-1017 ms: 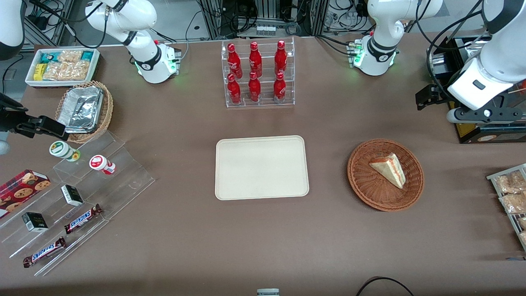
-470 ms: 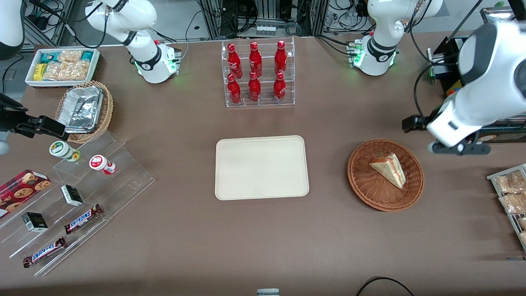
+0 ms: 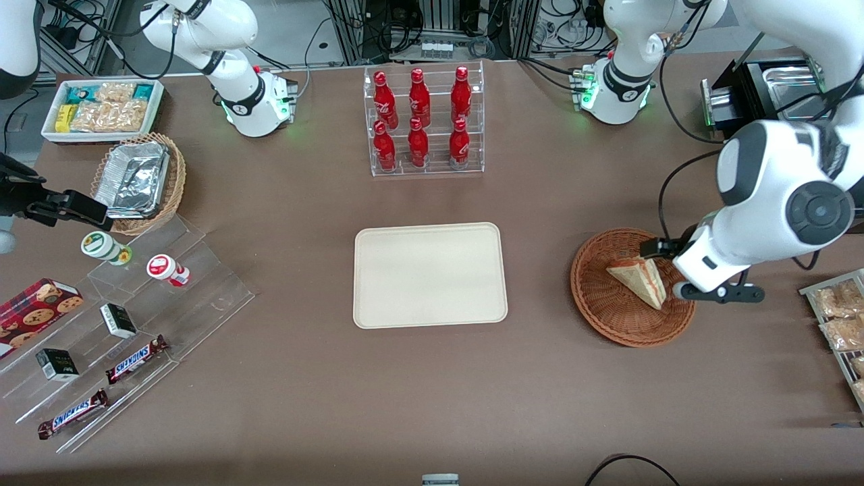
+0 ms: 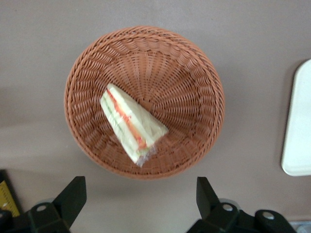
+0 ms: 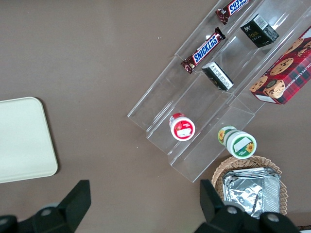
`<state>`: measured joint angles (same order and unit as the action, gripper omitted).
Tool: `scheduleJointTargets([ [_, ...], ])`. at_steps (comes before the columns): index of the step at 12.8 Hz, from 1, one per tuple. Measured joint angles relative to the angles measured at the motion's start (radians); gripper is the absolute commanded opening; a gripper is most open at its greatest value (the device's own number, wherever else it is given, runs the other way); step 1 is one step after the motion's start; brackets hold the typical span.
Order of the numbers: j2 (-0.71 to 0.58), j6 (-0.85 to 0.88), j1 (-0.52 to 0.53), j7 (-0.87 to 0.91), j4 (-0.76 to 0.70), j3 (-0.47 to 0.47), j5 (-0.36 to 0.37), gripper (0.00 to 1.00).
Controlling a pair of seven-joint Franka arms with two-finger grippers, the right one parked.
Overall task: Place sandwich from basket to tray
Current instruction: 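Move the left gripper over the wrapped sandwich in the wicker basket, then lower the open left gripper around the sandwich and close on it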
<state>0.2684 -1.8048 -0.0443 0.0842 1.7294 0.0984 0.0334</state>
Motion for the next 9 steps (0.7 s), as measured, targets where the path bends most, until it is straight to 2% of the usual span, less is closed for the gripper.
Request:
scheduleJointTargets([
  [3,0.016,-0.148,0.005,0.000,0.109,-0.002,0.007,1.00],
  [9,0.013,-0.219,0.052,0.033,0.187,-0.004,0.007,1.00],
])
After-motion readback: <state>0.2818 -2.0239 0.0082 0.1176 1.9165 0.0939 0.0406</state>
